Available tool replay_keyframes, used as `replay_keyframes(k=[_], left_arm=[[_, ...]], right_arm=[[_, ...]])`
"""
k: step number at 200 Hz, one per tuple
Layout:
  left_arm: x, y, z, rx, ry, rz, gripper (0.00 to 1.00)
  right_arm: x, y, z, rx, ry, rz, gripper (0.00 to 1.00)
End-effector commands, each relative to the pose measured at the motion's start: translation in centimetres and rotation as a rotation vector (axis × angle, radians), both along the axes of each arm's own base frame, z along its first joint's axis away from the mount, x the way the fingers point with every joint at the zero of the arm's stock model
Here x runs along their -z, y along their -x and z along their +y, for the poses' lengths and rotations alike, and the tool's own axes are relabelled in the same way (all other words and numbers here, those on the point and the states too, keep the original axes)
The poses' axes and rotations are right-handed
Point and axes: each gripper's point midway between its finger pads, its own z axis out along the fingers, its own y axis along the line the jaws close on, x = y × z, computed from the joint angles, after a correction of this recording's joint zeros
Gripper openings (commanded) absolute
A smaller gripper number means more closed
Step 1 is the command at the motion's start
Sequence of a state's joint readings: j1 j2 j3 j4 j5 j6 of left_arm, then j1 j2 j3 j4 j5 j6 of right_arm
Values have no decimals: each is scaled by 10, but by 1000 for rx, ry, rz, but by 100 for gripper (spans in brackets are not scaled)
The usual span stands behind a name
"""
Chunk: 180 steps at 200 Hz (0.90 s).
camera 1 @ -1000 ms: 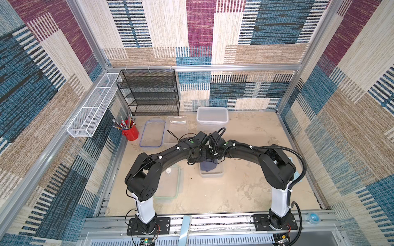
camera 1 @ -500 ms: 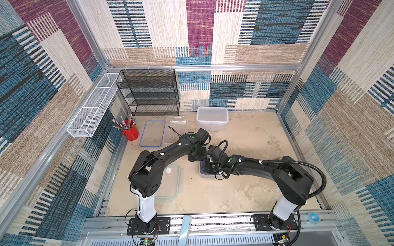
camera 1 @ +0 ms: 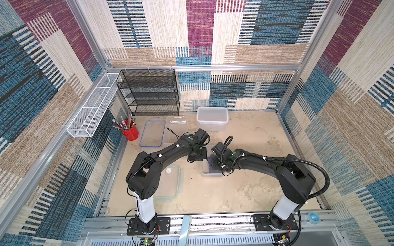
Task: Wipe the insides of the lunch boxes
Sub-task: Wipe the dirt inside the lunch box.
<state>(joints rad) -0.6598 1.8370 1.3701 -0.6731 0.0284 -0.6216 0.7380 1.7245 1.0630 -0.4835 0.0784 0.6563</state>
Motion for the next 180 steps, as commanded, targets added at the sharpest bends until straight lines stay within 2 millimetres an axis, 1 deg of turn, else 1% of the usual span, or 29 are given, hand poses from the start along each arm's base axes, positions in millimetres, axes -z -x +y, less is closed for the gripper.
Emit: replay_keyframes(k=[1,31,54,68,85,96,103,112,124,133,151,180], left_arm=[[3,10,5,62,-36,15,0],[16,24,6,86,-49,57,0],[23,32,6,94,-50,83,0],[23,34,6,93,-45,89,0],[21,33,3,94,-30,87,0],[19,32,0,93,-16,86,0],[18,31,-3,92,-3,85,0],[17,30,-7,89,12,85,0],[16,28,-11,84,31,89,0],[16,27,-14,81,41,92,0],[16,25,-18,69,60,95,0],[12,20,-21,52,70,80,0]], right_arm=[[-2,-18,-21,1,105,-32,0],[-21,-63,-12,12,94,-104,0],[-28,-93,-2,2,92,-136,0],[-28,-106,6,-2,86,-144,0],[-25,-113,22,-25,41,-132,0],[-26,-114,36,-42,-25,-122,0],[-29,-112,48,-62,-96,-122,0],[-34,-107,63,-91,-189,-125,0],[-39,-99,75,-105,-289,-118,0],[-41,-93,80,-108,-328,-114,0],[-41,-80,87,-124,-361,-96,0],[-29,-52,91,-159,-335,-48,0]])
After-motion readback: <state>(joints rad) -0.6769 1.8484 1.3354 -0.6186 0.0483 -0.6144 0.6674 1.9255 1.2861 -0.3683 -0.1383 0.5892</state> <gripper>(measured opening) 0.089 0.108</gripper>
